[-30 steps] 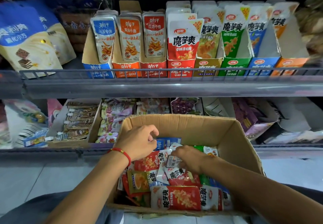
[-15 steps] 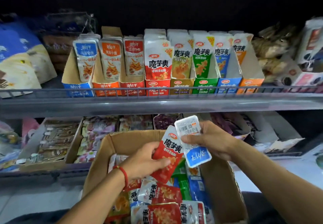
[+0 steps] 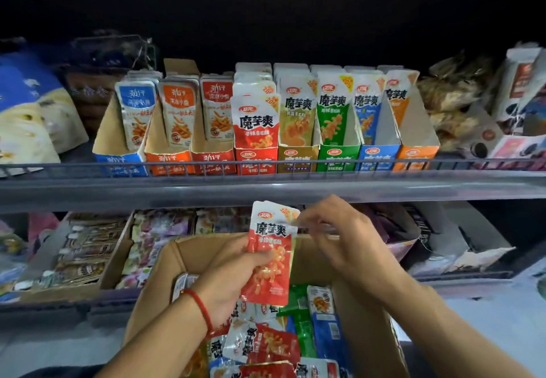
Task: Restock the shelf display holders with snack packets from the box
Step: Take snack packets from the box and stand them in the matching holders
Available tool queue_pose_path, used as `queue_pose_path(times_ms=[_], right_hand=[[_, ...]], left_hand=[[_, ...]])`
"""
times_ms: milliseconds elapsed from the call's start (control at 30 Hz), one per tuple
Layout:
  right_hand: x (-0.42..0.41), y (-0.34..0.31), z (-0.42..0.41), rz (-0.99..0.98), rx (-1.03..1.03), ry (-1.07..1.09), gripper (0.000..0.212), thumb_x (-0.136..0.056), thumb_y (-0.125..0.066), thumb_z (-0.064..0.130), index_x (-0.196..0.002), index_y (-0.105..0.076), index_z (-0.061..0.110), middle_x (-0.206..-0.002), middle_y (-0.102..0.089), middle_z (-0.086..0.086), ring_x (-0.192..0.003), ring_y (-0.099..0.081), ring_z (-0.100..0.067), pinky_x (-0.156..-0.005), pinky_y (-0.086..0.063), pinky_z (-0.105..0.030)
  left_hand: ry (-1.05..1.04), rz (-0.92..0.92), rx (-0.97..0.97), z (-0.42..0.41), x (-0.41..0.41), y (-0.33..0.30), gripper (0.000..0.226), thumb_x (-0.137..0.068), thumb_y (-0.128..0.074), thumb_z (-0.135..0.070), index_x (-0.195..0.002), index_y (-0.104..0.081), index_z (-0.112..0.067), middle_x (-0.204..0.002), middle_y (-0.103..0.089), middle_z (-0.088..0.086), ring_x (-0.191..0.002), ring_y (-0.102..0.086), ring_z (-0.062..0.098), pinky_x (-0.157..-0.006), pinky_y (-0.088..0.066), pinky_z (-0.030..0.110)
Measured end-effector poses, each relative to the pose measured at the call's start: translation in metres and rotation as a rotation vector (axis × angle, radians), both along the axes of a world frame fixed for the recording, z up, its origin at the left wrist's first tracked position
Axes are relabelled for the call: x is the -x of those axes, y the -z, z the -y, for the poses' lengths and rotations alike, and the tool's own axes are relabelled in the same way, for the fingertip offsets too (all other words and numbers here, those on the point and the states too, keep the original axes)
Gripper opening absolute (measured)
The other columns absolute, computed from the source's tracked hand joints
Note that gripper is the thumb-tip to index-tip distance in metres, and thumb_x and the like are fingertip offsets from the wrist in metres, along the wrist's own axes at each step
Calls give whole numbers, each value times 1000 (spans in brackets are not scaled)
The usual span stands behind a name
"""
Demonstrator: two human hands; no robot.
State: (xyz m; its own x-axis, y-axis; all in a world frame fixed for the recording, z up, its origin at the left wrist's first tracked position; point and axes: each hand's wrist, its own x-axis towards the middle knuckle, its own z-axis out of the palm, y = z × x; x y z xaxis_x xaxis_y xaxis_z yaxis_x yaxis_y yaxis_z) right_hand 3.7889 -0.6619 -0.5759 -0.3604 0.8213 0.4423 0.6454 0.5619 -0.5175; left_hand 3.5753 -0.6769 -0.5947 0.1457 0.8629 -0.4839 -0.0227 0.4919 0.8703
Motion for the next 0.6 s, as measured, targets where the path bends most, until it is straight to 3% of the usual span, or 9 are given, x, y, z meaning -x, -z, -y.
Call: queue_pose_path(times_ms=[67, 167, 200, 267, 367, 467, 533, 600], right_hand=[[6, 5, 6, 85, 4, -74, 35, -87, -67, 0, -111, -76, 24, -111, -64, 12, -108, -55, -1, -92, -50, -28], [11, 5, 13, 186, 84, -108, 42, -90, -63, 10, -116, -74, 40, -122, -58, 25, -128, -41, 4, -113, -35, -57], [13, 4, 14, 216, 111, -133, 45, -89, -59, 11, -118, -73, 42, -126, -56, 27, -135, -37, 3, -116, -29, -61], [15, -2, 20, 172, 216, -193, 54, -82, -51, 12, -123, -72, 41, -138, -50, 27, -144, -32, -1, -120, -30, -50], [22, -12, 28, -172, 334, -154, 55, -82, -56, 9, -131, -66, 31, -152, -39, 18, -136, -47, -6, -103, -47, -17], [44, -19, 24, -427, 390, 50, 50, -94, -74, 25, -138, -52, 33, -135, -60, 8, -117, -63, -8, -93, -57, -26], [65, -29, 14, -504, 517, 143, 43, -92, -74, 21, -131, -56, 27, -106, -76, 5, -97, -73, -6, -75, -61, -24], [89, -44, 5, -549, 519, 130, 30, -92, -73, 14, -121, -65, 17, -90, -80, 6, -83, -77, -11, -60, -60, -23]], left_hand=[[-50, 169, 113, 1, 0, -3, 23, -101, -56, -21, -119, -67, -10, -105, -78, 11, -96, -73, 28, -88, -55, 41], [-144, 352, 208, 4, 4, -10, 35, -102, -51, -36, -113, -68, -7, -100, -78, 16, -90, -74, 32, -90, -54, 47], [-137, 375, 201, 7, 6, -13, 35, -101, -54, -35, -114, -68, -6, -102, -77, 19, -92, -74, 34, -93, -54, 51], [-105, 352, 137, 16, 13, -18, 29, -93, -64, -16, -120, -65, -5, -107, -76, 20, -101, -73, 38, -98, -52, 58], [-153, 250, 25, 23, 30, -25, 29, -91, -64, 3, -117, -66, -9, -104, -78, 15, -98, -75, 34, -90, -58, 54], [-197, 164, -105, 25, 51, -35, 26, -93, -64, 0, -113, -68, -17, -101, -80, 6, -92, -77, 24, -76, -62, 43], [-239, 166, -158, 24, 64, -40, 27, -93, -65, 0, -113, -69, -17, -102, -79, 6, -92, -77, 24, -74, -63, 42], [-308, 204, -210, 20, 77, -45, 26, -93, -65, -1, -114, -70, -15, -103, -79, 8, -93, -77, 27, -76, -63, 46]])
